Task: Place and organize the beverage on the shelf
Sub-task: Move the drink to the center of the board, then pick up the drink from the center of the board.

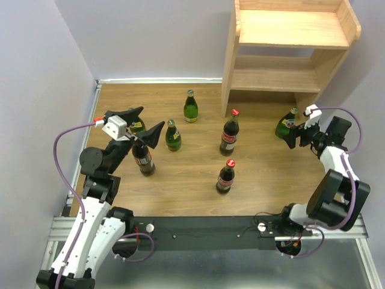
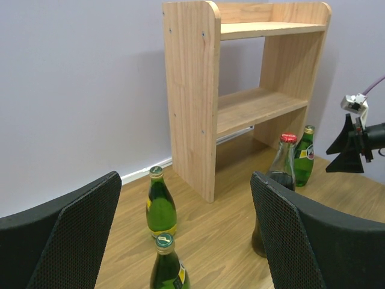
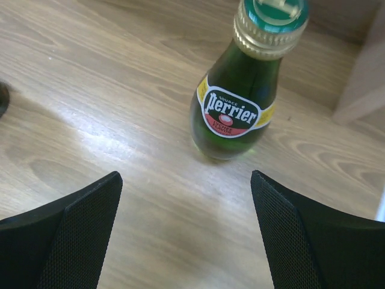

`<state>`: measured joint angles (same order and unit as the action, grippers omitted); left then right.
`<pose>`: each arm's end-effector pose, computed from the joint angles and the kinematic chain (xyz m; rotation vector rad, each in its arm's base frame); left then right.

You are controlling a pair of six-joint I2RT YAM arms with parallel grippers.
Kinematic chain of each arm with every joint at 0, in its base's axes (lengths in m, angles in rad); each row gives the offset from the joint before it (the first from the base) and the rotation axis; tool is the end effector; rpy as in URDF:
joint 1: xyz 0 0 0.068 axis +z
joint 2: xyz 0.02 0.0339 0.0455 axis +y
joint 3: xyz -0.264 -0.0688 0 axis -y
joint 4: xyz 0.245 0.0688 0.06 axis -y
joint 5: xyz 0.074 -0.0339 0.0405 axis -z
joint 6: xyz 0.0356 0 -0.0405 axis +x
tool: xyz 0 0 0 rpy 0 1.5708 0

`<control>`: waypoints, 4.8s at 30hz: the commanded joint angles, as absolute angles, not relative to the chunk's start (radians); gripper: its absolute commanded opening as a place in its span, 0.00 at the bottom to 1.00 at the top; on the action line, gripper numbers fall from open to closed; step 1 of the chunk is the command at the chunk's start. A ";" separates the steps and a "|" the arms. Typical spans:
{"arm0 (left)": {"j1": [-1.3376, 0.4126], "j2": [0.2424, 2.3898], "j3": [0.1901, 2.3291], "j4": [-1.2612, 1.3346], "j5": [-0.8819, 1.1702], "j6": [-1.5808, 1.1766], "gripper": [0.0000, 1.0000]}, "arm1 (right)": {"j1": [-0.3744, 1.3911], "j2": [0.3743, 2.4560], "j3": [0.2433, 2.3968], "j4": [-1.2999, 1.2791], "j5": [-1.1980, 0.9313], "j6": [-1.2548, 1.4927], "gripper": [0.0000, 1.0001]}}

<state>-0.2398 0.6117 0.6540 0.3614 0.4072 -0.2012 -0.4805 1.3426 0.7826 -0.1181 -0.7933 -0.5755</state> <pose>0.1368 -0.0480 0.3773 0.3881 1.1618 -0.6228 0.2572 -0.1054 0.2293 -0.4942 1.9739 0.2408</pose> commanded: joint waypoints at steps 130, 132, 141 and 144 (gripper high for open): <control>-0.247 0.621 0.653 0.357 0.403 -0.163 0.96 | -0.351 1.716 1.563 0.166 -0.466 -0.160 0.01; -0.247 0.620 0.655 0.356 0.402 -0.163 0.96 | -0.351 1.724 1.571 0.164 -0.468 -0.156 0.01; -0.247 0.626 0.655 0.354 0.399 -0.161 0.96 | -0.351 1.769 1.600 0.155 -0.463 -0.155 0.09; -0.247 0.627 0.655 0.354 0.397 -0.160 0.96 | -0.353 1.776 1.601 0.155 -0.463 -0.160 0.18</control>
<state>-0.2443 0.6258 0.6540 0.3580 0.4057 -0.1719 -0.3546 1.7676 1.5379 0.0601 -0.4828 -0.1574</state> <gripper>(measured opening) 0.960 0.736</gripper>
